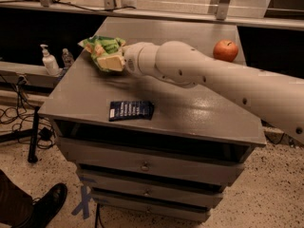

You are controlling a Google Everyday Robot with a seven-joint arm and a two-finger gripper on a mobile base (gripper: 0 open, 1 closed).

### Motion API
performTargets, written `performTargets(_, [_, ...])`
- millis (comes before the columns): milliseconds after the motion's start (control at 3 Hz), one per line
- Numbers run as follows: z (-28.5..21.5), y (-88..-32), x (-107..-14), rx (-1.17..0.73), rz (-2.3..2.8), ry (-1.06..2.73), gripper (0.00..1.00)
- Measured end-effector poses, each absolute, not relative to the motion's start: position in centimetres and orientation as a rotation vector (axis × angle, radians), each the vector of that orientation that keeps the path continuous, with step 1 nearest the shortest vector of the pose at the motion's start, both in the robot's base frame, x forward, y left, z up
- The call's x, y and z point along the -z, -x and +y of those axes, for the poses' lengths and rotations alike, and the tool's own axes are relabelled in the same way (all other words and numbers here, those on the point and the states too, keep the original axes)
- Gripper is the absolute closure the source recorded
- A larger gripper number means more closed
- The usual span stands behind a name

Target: Move green rice chip bag near apple

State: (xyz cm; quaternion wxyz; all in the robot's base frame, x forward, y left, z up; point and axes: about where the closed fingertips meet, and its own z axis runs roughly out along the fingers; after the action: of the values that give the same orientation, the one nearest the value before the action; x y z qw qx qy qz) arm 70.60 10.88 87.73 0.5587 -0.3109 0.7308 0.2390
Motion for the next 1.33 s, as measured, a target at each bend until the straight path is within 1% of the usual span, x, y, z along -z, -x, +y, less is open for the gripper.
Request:
performTargets(333, [6.4,-67.3,-88.3,-0.531,1.750,0.760,1.00])
performTargets(667, [0.8,-64.0,-87.9,-0.475,1.806,0.766,1.00])
performTargets(1333, [-10.9,-57.7,-85.2,-0.339,1.971,0.662,1.00])
